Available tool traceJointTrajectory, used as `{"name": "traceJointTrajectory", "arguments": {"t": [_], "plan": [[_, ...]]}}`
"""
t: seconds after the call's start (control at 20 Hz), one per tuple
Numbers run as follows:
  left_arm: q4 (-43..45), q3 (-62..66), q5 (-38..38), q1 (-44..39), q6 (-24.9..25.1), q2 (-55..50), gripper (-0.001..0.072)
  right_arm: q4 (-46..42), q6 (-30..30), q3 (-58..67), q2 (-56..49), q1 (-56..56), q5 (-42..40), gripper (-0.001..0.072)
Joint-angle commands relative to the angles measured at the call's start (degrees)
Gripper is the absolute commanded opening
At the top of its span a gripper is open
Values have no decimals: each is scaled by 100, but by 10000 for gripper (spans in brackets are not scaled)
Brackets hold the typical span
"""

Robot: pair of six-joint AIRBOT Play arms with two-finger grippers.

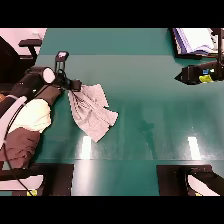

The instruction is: Fold the shirts.

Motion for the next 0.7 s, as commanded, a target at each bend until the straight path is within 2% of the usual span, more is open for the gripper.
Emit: {"name": "traceJointTrajectory", "arguments": {"t": [0.0,0.05,0.1,0.25,0.4,0.65], "plan": [[46,358,52,7,-13,-466,429,46,0,4,0,9,-7,13],[118,525,-48,7,33,-442,110,46,2,7,0,9,-28,14],[221,715,-181,7,87,-409,22,46,0,7,2,9,-66,13],[433,1687,-741,7,227,-24,20,22,-2,59,168,-4,-356,13],[201,2769,-715,-68,632,960,20,-7,-4,728,280,-4,-520,13],[-553,3508,-791,-1049,2022,2118,19,-20,-22,2354,15,-4,-501,13]]}}
